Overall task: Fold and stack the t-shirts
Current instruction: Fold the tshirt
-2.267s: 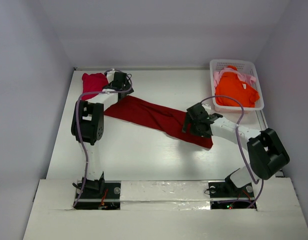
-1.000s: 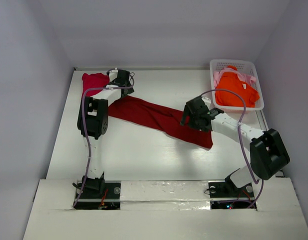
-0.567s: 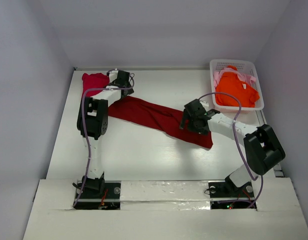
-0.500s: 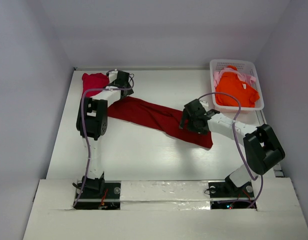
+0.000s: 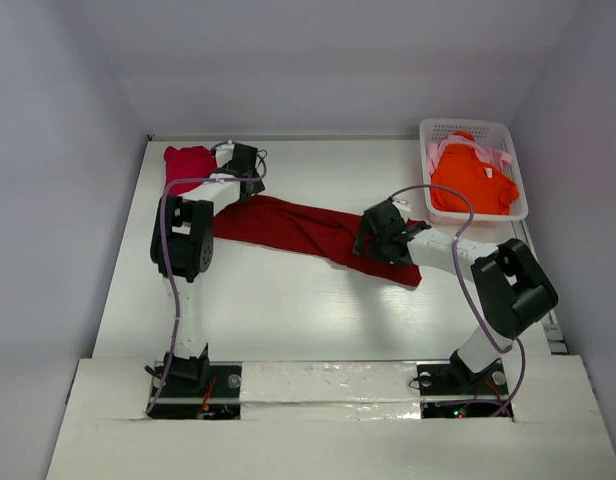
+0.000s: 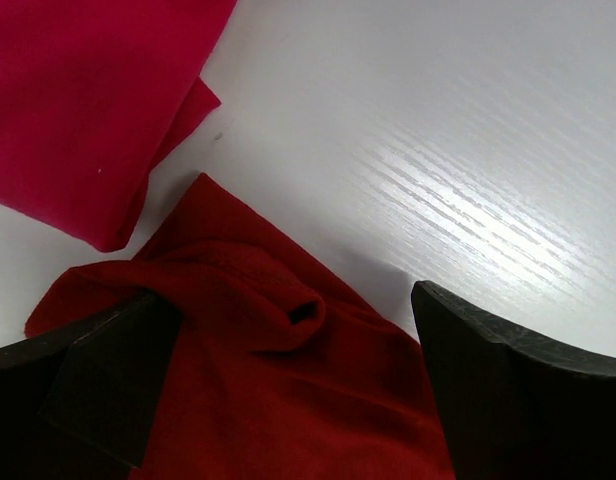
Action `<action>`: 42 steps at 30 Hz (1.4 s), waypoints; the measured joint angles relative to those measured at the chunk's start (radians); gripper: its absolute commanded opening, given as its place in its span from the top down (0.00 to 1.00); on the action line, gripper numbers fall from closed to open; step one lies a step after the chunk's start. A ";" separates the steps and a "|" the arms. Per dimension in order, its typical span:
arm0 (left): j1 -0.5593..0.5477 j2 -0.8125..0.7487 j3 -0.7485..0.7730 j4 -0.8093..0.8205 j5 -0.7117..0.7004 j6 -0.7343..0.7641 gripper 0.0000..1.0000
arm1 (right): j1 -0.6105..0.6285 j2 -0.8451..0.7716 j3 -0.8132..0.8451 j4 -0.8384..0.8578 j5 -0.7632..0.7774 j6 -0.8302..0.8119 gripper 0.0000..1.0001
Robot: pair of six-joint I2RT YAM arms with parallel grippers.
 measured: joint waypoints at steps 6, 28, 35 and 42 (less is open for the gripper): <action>0.000 -0.027 -0.041 -0.008 0.000 -0.002 0.01 | 0.000 0.032 0.014 0.080 0.010 -0.013 0.02; -0.072 -0.140 -0.179 -0.048 -0.013 -0.056 0.01 | -0.001 0.070 0.083 0.052 0.026 0.002 0.03; -0.072 -0.140 -0.176 -0.066 -0.022 -0.070 0.01 | -0.003 0.068 0.084 0.030 0.041 0.024 0.02; -0.072 -0.121 -0.127 -0.140 -0.035 -0.101 0.01 | -0.007 0.067 0.101 -0.020 0.053 0.049 0.01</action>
